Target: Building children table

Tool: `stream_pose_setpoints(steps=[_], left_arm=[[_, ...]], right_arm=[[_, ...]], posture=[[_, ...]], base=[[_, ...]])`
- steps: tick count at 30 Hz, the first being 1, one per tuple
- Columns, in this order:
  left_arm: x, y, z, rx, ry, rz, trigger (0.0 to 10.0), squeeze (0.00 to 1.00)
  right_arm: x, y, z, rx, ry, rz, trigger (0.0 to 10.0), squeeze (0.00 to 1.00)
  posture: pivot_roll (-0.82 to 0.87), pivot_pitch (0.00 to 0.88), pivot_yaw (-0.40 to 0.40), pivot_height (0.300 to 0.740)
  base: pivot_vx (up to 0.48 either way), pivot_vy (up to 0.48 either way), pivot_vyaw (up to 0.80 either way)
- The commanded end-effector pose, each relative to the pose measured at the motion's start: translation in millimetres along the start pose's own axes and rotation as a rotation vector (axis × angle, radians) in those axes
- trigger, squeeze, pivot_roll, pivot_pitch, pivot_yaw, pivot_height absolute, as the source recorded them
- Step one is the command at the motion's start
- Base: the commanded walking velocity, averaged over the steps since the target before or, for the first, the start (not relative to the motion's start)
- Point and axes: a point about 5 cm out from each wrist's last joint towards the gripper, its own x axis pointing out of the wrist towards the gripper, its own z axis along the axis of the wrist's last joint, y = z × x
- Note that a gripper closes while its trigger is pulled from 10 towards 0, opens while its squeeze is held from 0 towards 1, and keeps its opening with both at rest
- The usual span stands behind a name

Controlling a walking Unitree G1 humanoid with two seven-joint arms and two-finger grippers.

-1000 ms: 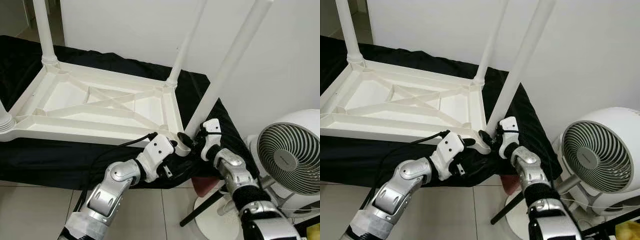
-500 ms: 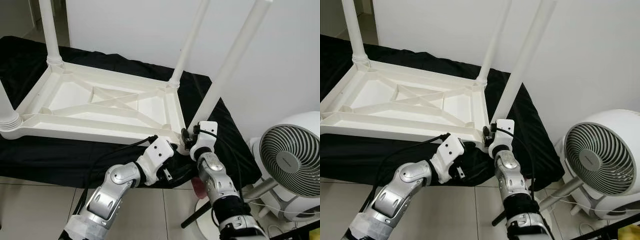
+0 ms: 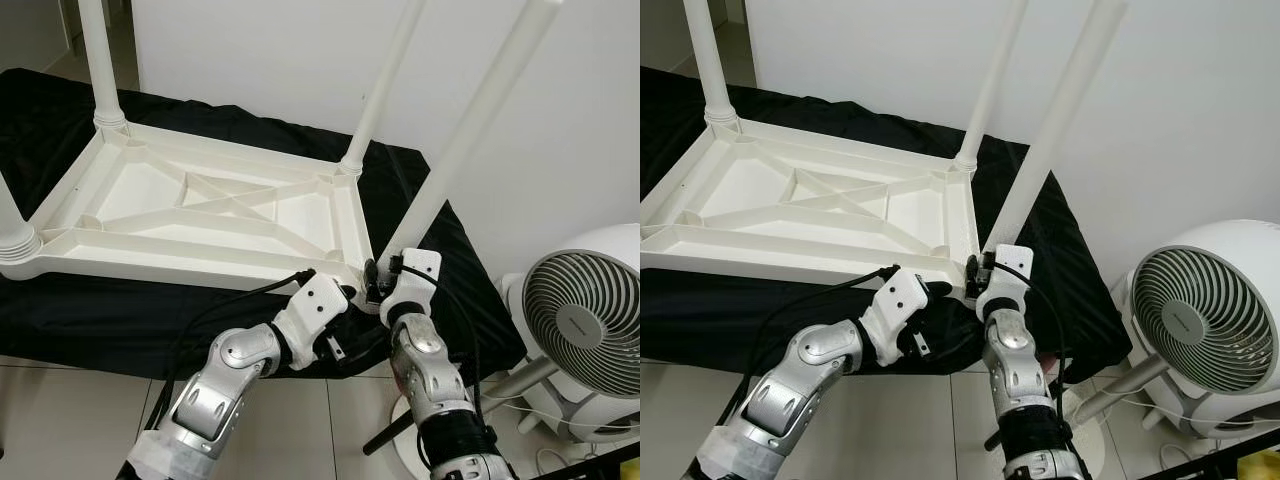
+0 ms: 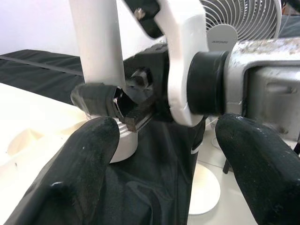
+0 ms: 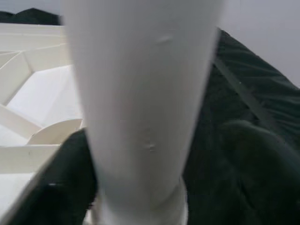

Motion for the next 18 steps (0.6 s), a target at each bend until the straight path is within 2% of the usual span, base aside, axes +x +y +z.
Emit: stream_pose_setpoints(steps=[1,2,3,5,8,10,11,13,18], left_arm=[[1.8,-2.6,-0.4,-0.005,0.003,0.000,10.0,0.00],[1.6,-2.5,-0.4,-0.005,0.003,-0.001,10.0,0.00],[1.6,-2.8,-0.1,-0.006,0.004,-0.002,10.0,0.00],[1.4,-2.9,0.1,-0.007,0.004,-0.003,10.0,0.00],[1.6,-2.3,0.1,-0.007,0.006,-0.002,10.0,0.00],[1.7,-2.0,0.1,-0.008,0.005,-0.002,10.0,0.00],[2.6,-1.5,0.9,-0.009,0.003,-0.004,10.0,0.00],[2.6,-1.5,0.9,-0.009,0.003,-0.004,10.0,0.00],[5.4,0.5,3.4,0.000,-0.004,-0.012,10.0,0.00]], right_arm=[[-1.1,-10.1,0.5,-0.004,0.004,-0.018,10.0,1.00],[-1.0,-12.8,2.0,-0.017,0.005,0.005,10.0,1.00],[-1.2,-17.3,3.1,-0.035,0.013,0.037,10.0,0.00],[-0.7,-26.0,4.0,-0.090,0.030,0.118,10.0,0.00],[3.2,-32.1,1.9,-0.108,0.075,0.255,10.0,0.00],[4.5,-33.3,1.3,-0.110,0.087,0.285,10.0,0.00],[9.9,-39.5,0.7,-0.176,0.105,0.335,10.0,0.00],[9.9,-39.5,0.7,-0.176,0.105,0.335,10.0,0.00],[18.8,-30.3,7.1,-0.290,0.084,0.575,10.0,0.00]], posture=[[0.10,0.020,-0.204,0.740],[0.10,0.020,-0.204,0.740],[0.10,0.027,-0.205,0.740],[0.10,0.030,-0.206,0.740],[0.09,0.034,-0.199,0.740],[0.09,0.034,-0.199,0.740],[0.08,0.036,-0.191,0.740],[0.08,0.036,-0.191,0.740],[0.08,0.034,-0.182,0.740]], base=[[0.000,0.000,0.00],[0.000,0.000,0.00],[0.000,0.000,0.00],[0.000,0.000,0.00],[0.000,0.000,0.00],[0.000,0.000,0.00],[0.000,0.000,0.00],[0.000,0.000,0.00],[0.000,0.000,0.00]])
